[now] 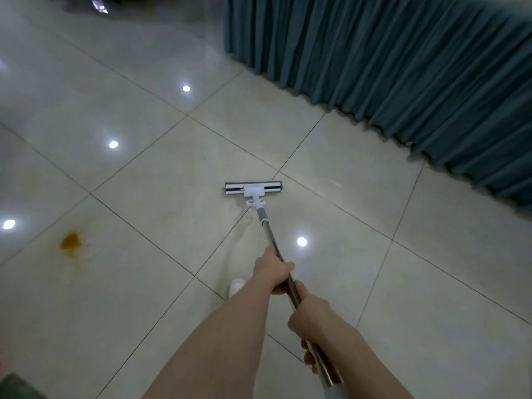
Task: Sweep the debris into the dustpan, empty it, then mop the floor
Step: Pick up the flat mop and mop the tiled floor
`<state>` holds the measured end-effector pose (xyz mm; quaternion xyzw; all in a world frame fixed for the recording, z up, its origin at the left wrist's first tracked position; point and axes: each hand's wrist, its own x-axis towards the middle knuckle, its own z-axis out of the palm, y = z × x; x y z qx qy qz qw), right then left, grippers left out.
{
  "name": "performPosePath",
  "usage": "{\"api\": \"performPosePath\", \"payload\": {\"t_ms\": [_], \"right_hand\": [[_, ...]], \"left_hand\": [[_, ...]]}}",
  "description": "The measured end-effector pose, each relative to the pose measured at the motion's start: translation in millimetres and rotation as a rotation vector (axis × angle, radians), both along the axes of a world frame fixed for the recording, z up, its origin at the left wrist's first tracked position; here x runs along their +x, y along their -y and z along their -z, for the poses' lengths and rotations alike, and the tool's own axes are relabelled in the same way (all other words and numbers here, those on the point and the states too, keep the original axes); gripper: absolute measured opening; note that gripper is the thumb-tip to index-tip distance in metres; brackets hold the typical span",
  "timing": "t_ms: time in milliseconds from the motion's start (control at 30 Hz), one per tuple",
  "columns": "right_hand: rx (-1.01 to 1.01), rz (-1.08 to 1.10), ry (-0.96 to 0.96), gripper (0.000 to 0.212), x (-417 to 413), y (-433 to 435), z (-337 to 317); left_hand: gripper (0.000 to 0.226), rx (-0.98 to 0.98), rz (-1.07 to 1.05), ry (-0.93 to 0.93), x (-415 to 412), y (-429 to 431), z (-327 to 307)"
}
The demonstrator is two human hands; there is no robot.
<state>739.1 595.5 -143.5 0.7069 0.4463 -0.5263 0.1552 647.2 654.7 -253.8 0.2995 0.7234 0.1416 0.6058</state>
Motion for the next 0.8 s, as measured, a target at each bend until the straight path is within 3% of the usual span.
{"api": "performPosePath", "payload": {"t_ms": [200,333,467,633,800], "right_hand": [[0.000,-0.110,0.059,0.079,24,143,-18],[0.010,-0.158,0.082,0.083,33,190,-35],[0.094,-0.166,0.047,0.077,23,199,-56],[0.127,-0.204,0.071,0.070,-11,182,-78],[0.118,-0.249,0.076,0.065,-53,159,-90]], "left_hand": [[0.030,-0.037,-0.053,0.094,21,151,-12],[0.038,-0.057,-0.074,0.118,31,200,-27],[0.042,-0.079,-0.128,0.158,21,203,-48],[0.021,-0.097,-0.109,0.156,-8,184,-64],[0.025,-0.082,-0.139,0.176,-56,163,-75]]}}
